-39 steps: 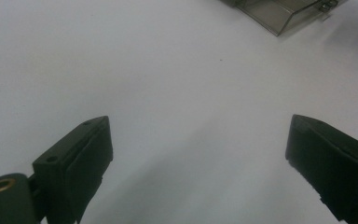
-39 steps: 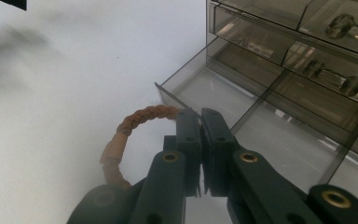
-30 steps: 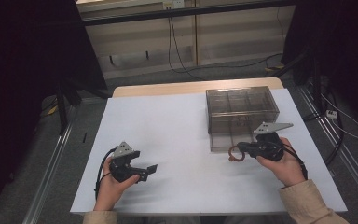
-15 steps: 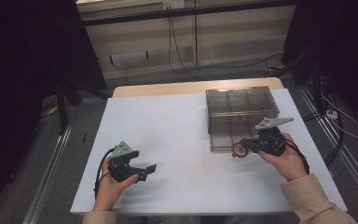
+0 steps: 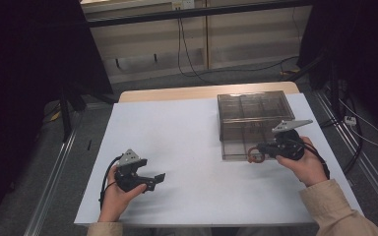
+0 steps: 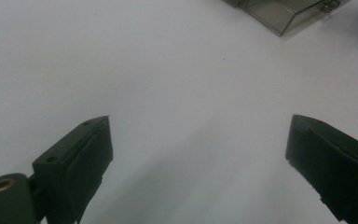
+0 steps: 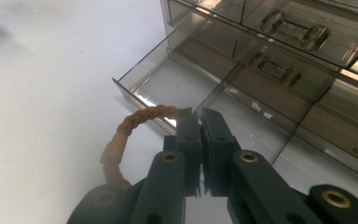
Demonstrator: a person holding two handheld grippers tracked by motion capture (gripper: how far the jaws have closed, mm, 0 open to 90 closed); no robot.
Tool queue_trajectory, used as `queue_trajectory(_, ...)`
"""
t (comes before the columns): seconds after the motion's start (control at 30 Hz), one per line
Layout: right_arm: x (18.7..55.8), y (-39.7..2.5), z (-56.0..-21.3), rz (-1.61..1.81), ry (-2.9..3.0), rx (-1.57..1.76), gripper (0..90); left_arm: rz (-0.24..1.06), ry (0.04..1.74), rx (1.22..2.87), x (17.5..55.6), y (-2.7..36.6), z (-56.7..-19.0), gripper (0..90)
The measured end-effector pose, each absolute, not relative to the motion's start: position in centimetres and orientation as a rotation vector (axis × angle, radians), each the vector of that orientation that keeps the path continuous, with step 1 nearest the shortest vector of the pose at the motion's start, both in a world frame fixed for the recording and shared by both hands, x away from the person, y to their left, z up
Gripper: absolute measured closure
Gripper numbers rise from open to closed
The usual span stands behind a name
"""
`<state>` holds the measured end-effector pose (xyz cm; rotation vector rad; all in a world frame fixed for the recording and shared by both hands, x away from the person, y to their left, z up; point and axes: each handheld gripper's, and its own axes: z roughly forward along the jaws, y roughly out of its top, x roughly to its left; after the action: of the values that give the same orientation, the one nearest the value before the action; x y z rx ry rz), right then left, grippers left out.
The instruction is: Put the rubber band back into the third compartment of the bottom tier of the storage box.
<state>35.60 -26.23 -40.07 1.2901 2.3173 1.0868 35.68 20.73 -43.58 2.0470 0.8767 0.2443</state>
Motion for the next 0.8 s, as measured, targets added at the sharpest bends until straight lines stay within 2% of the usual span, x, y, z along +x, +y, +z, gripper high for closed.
queue_trajectory(0.8,36.9,-27.5,-39.5,1.038,2.287,1.333,87.6,0.248,0.876,2.048,35.7,20.8,-43.6,7.4)
